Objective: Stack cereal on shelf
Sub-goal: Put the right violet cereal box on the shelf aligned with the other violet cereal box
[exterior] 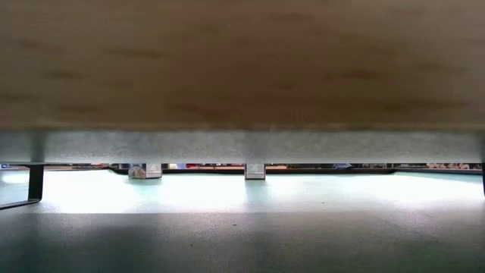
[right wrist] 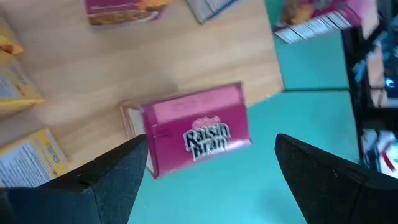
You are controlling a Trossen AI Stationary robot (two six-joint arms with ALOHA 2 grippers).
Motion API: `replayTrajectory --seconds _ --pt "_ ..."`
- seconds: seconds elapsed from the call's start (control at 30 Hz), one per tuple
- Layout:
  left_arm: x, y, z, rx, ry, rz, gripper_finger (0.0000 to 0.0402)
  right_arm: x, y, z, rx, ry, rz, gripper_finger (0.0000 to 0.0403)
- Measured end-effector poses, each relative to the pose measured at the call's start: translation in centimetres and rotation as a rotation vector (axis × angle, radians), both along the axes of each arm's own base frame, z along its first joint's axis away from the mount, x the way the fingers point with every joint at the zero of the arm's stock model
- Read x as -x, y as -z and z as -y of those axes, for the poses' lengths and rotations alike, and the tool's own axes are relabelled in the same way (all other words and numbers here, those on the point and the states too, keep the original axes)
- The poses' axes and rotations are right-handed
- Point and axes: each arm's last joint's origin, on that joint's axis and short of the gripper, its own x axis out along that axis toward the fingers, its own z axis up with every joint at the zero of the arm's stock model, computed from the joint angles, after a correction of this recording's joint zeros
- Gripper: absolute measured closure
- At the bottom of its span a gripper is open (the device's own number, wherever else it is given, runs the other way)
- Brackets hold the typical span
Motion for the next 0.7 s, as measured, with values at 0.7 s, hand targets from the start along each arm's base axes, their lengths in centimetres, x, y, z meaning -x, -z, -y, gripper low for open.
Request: replayTrajectory --seconds 0.7 --pt "0.0 0.0 0.0 -0.001 0.0 -0.001 0.0018 3.6 -4.2 2.8 -0.085 0.741 0.088 0.0062"
